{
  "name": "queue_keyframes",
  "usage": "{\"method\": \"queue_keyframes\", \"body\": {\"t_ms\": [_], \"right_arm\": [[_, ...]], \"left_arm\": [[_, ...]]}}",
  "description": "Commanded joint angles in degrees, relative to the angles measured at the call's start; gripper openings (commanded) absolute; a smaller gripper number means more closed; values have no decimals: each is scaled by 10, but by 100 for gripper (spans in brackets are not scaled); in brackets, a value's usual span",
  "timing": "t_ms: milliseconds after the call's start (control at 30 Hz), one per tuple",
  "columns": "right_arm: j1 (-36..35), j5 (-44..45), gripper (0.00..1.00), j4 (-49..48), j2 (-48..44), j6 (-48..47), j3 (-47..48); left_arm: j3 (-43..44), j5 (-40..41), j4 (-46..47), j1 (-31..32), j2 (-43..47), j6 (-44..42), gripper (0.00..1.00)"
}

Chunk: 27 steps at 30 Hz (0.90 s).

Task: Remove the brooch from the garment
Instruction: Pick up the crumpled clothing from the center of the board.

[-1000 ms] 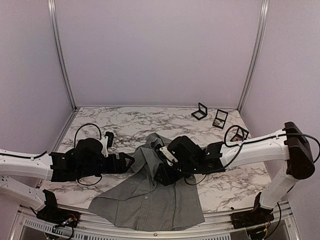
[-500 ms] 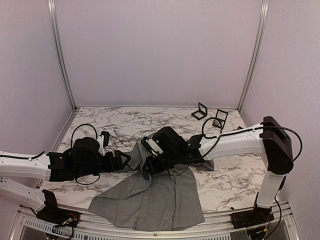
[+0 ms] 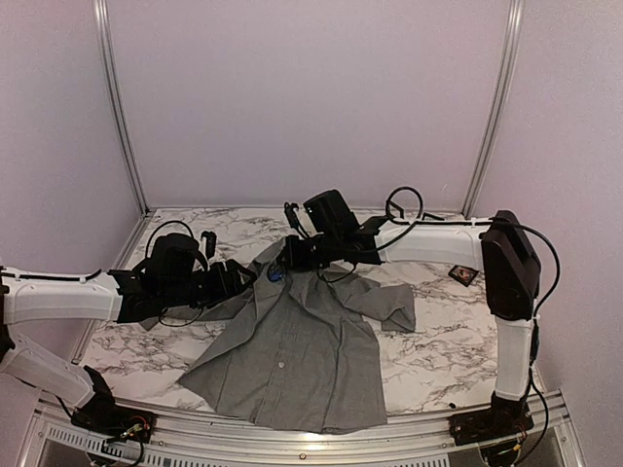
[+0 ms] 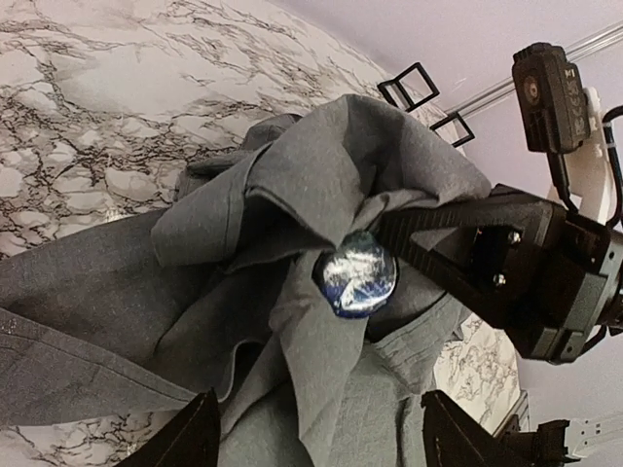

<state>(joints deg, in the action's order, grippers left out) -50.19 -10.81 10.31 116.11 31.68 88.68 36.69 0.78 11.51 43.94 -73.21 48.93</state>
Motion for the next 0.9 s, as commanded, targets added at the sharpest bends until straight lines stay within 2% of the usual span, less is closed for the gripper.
{"method": "queue_keyframes", "body": {"t_ms": [0,100,233,400,533,633,733,800,867], "right_arm": [[43,64,0,17,15,-17,68],[45,69,0,30,16,-33,89],[36,41,0,37,18,-13,88],[10,-33,0,11,35,41,69],[-29,-48,3,-60,51,51,26],[-37,-70,5,-105,60,52,-14],[-35,-65,14,-139,45,39,-55],[-28,-77,13,-139,46,25,-66],[-18,-109,8,-134,56,19,-62]], "left_arm": [[50,-64,52,-24,-48,3,73],[74,-92,70,-36,-81,1,71],[94,-141,92,-52,-122,17,61],[85,-179,93,-67,-141,71,50],[42,-158,125,-67,-134,87,44],[10,-140,151,-66,-140,96,31],[-19,-99,167,-63,-133,101,28],[-37,-76,185,-62,-128,109,27],[-52,-61,204,-57,-124,131,27]]}}
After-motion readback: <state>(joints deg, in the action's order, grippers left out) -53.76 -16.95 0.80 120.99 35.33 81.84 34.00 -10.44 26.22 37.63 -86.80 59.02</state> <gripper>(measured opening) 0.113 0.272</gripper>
